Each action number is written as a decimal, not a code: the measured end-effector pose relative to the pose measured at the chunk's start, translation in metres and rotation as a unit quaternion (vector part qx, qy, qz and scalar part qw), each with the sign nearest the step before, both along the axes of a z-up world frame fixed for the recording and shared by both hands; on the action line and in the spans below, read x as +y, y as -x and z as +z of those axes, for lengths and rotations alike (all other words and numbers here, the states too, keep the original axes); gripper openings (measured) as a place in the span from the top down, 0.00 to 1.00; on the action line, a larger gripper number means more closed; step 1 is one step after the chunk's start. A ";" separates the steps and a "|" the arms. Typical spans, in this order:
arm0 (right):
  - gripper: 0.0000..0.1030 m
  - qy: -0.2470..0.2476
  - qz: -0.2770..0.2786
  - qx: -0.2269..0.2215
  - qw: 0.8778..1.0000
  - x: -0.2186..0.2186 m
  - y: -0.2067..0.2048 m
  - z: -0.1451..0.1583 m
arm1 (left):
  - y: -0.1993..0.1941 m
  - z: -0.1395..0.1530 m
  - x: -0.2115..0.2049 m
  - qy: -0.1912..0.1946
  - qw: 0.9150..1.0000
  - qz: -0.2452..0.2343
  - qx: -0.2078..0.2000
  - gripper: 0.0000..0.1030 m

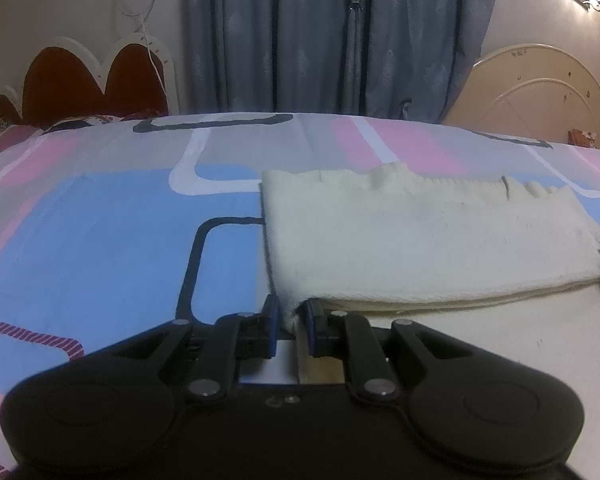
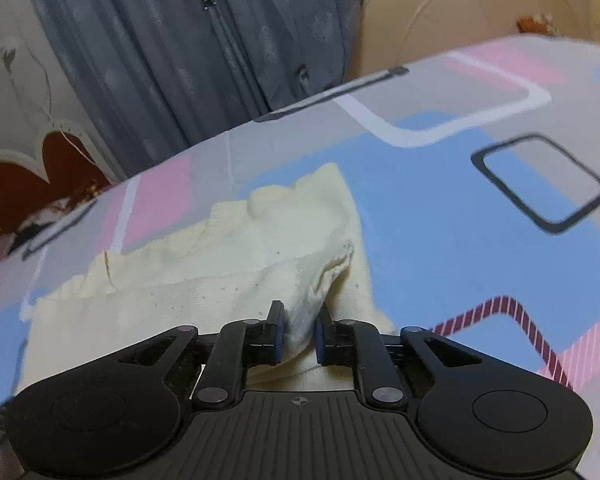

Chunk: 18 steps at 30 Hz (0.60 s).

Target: Fold small clothes

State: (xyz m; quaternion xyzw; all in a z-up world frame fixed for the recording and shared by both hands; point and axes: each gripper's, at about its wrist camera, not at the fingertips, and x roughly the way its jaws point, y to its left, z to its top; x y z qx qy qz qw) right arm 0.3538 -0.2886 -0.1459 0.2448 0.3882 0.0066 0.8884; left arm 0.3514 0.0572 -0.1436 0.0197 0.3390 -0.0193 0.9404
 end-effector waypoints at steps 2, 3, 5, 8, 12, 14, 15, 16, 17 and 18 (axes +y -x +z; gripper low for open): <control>0.86 0.039 0.001 -0.001 0.999 0.000 0.004 0.001 | 0.000 0.000 0.001 0.001 1.000 -0.001 0.002 0.88; 0.87 0.054 -0.001 0.001 0.999 -0.001 0.006 0.000 | 0.000 0.000 0.002 0.002 1.000 0.000 0.004 0.88; 0.90 0.057 -0.008 0.004 0.998 -0.005 0.005 -0.001 | 0.001 0.004 0.002 0.007 1.000 -0.004 0.012 0.87; 0.90 0.070 -0.012 -0.016 0.997 -0.004 0.008 0.006 | 0.005 0.017 0.003 0.016 1.000 -0.013 0.013 0.74; 0.70 0.047 0.001 -0.017 0.999 -0.006 -0.002 0.006 | 0.006 0.033 0.004 0.035 0.999 -0.016 0.008 0.65; 0.70 0.062 0.010 -0.011 0.998 -0.001 -0.010 0.004 | -0.005 0.037 0.003 0.054 0.998 -0.009 0.008 0.62; 0.70 0.064 0.012 -0.009 0.998 0.001 -0.014 0.002 | -0.012 0.037 0.002 0.061 0.998 -0.007 0.007 0.62; 0.70 0.069 0.014 -0.008 0.997 0.004 -0.018 0.000 | -0.020 0.037 -0.001 0.069 0.998 -0.006 0.006 0.62; 0.70 0.074 0.015 -0.007 0.997 0.007 -0.020 -0.001 | -0.028 0.035 -0.004 0.076 0.997 -0.008 0.007 0.62; 0.70 0.080 0.018 -0.011 0.997 0.011 -0.021 -0.001 | -0.037 0.032 -0.007 0.079 0.997 -0.010 0.012 0.62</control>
